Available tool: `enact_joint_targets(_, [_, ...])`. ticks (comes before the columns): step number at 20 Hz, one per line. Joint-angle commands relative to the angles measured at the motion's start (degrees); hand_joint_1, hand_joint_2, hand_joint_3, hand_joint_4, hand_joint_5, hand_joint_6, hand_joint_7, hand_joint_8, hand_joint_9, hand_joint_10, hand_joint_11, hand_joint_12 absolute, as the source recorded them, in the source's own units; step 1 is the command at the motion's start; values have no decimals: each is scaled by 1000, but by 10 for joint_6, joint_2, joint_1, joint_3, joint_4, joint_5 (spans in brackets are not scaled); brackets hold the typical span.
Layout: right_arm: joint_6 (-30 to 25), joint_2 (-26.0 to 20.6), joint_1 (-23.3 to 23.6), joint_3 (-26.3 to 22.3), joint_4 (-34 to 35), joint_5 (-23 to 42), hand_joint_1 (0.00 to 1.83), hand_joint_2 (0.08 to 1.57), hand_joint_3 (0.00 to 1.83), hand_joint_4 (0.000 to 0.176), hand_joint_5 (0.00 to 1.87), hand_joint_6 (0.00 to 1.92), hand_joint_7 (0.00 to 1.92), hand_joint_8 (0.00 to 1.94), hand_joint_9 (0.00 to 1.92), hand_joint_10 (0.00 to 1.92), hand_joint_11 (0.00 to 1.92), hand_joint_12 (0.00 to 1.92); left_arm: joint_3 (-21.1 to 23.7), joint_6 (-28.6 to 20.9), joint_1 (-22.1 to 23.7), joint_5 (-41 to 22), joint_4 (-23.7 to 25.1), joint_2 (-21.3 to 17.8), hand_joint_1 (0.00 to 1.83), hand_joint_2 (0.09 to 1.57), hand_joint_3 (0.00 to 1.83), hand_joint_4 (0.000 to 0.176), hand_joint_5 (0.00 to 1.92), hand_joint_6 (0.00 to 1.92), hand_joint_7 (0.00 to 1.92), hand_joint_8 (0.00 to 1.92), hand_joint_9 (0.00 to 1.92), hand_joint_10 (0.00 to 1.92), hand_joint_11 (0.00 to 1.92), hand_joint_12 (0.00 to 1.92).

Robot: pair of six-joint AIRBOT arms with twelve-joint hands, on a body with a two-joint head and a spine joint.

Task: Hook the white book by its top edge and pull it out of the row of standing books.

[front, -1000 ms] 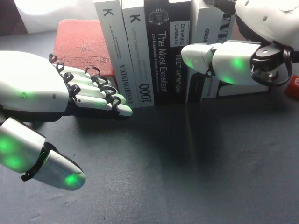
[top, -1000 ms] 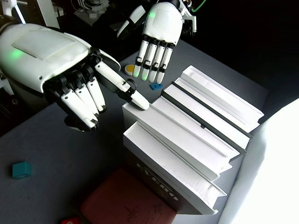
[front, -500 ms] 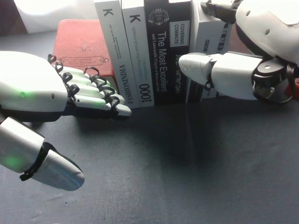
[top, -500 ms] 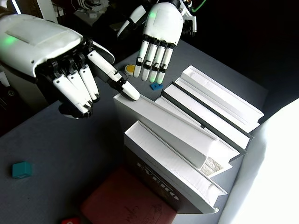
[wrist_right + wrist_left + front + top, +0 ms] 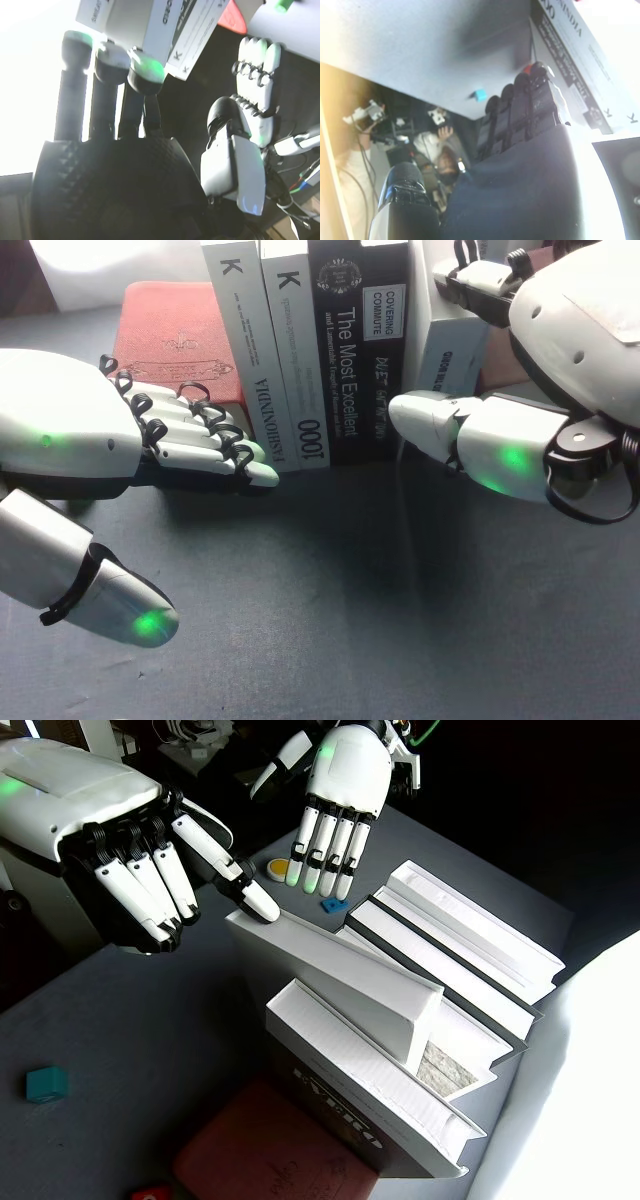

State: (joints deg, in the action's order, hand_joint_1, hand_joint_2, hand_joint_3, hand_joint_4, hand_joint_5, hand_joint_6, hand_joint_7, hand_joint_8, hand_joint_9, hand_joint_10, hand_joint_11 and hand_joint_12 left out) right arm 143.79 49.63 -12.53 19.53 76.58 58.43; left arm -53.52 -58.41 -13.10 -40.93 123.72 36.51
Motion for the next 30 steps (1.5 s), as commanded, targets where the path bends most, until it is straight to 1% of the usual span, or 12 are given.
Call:
enact_joint_targets(1, [6,-4,-6,-4,-4,14,0,1165,0,0,634,4,1181,1941,1108,1921,780,1921,-1,-1,4,18,-29,-2,0,1058,0,0,0,0,0,0,0,0,0,0])
enact_joint_targets(4, [8,-10,-15,-23,-4,20,21,1173,1,0,654,7,1183,1941,1139,1921,815,1921,-1,-1,4,18,-29,-2,0,1055,0,0,0,0,0,0,0,0,0,0])
enact_joint_targets(6, [9,-12,-18,-34,-4,24,17,1171,0,0,680,12,1153,1941,1094,1921,740,1921,-2,-1,4,18,-29,-2,0,1061,0,0,0,0,0,0,0,0,0,0])
enact_joint_targets(7, [9,-12,-19,-37,-4,26,38,1163,0,0,688,13,1150,1941,1093,1921,746,1921,-2,-1,4,18,-29,-2,0,1056,0,0,0,0,0,0,0,0,0,0])
enact_joint_targets(9, [9,-13,-25,-44,-4,28,15,1176,3,0,691,9,1165,1941,1107,1921,799,1921,-2,-2,4,18,-29,-2,0,1060,0,0,0,0,0,0,0,0,0,0])
enact_joint_targets(16, [13,-16,-39,-72,-3,27,13,1174,1,0,733,11,1147,1941,1076,1921,756,1921,-2,-4,4,18,-29,-2,0,1044,0,0,0,0,0,0,0,0,0,0])
enact_joint_targets(20, [13,-16,-45,-76,-3,27,2,1179,1,0,714,0,1125,1941,1048,1921,708,1921,-2,-4,4,18,-29,-2,0,1057,0,0,0,0,0,0,0,0,0,0])
enact_joint_targets(22, [13,-16,-50,-78,-3,28,3,1178,1,0,702,2,1163,1941,1097,1921,756,1921,-2,-4,4,18,-29,-2,0,1053,0,0,0,0,0,0,0,0,0,0])
enact_joint_targets(25, [12,-15,-59,-82,-3,27,0,1172,0,0,651,0,1148,1941,1079,1921,752,1921,-2,-4,4,18,-29,-2,0,1052,0,0,0,0,0,0,0,0,0,0])
enact_joint_targets(28, [12,-15,-70,-86,-3,25,0,1174,2,0,645,0,1177,1941,1111,1921,766,1921,-2,-4,4,17,-29,-2,0,1055,0,0,0,0,0,0,0,0,0,0])
enact_joint_targets(30, [10,-15,-71,-86,-3,23,0,1161,0,0,652,3,1228,1941,1155,1921,810,1921,-3,-4,4,17,-29,-2,0,1044,0,0,0,0,0,0,0,0,0,0])
